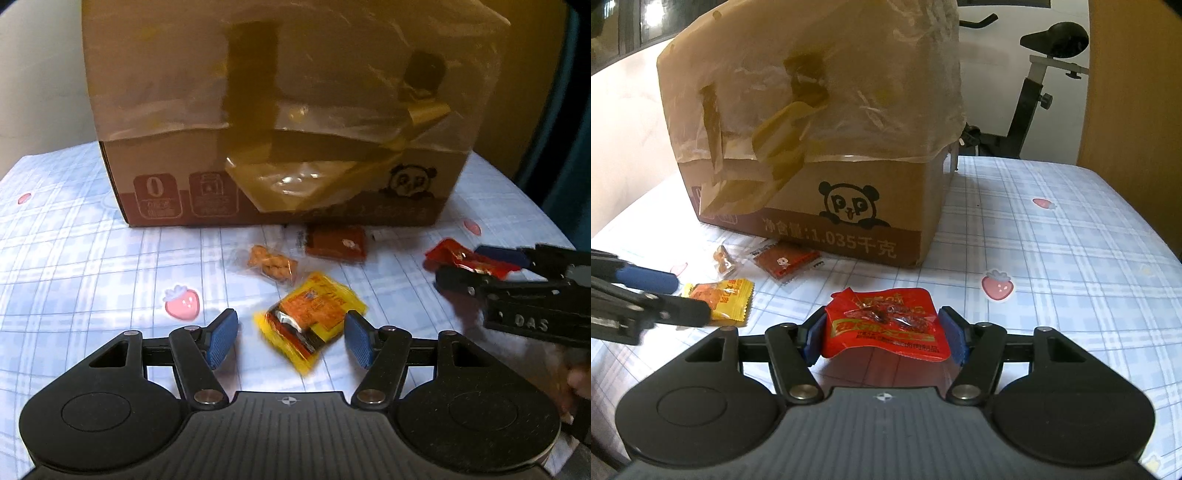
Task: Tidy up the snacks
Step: 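Grasp the yellow jerky packet with the left tool while the right tool grasps the red jerky packet, then lift both held packets up over the open box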
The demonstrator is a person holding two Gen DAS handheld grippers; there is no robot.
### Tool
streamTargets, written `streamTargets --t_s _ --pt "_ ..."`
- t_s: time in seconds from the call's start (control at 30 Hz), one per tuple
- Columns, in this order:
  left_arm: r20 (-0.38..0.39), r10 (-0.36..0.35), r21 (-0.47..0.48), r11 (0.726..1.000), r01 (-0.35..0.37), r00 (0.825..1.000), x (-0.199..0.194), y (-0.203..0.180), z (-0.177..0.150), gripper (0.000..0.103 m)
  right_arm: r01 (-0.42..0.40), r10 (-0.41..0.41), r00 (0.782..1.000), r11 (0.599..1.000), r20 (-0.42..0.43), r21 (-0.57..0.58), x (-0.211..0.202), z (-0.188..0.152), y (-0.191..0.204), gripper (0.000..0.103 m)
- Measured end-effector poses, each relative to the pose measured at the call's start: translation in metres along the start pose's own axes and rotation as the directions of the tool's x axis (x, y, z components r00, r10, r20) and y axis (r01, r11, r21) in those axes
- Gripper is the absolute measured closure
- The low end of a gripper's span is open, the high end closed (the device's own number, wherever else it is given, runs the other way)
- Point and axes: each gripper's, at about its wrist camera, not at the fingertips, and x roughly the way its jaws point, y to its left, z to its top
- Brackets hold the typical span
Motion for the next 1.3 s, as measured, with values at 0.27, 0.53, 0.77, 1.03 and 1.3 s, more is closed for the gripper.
streamTargets --t_s 0.27,0.53,0.77,1.03,1.3 --pt "0.009 0.013 0.048 0.999 -0.014 1.0 0.008 -0.004 0.005 0.037 -0.003 0.003 1.0 1.0 0.002 0.005 0.0 0.0 -0.001 0.038" --pt "0.04 0.019 0.095 0.995 -0.022 0.999 -0.002 -0.012 -0.009 0.056 -0.003 0.003 1.0 1.0 0.002 0.005 0.0 0.0 0.0 0.038" --pt "0.055 0.021 0.032 0.999 -0.023 0.998 -0.013 -0.011 -0.02 0.07 -0.002 0.002 1.0 1.0 0.002 0.005 0.0 0.0 0.0 0.038" --pt "0.061 0.047 0.009 0.999 -0.048 0.997 -0.02 -0.01 -0.029 0.069 -0.009 0.009 1.0 1.0 0.004 0.008 0.0 0.0 0.0 0.038" --pt "0.059 0.055 -0.006 0.998 -0.055 0.997 -0.028 -0.005 -0.027 0.07 -0.026 0.026 0.999 0.999 0.027 0.019 -0.004 -0.001 -0.004 0.038"
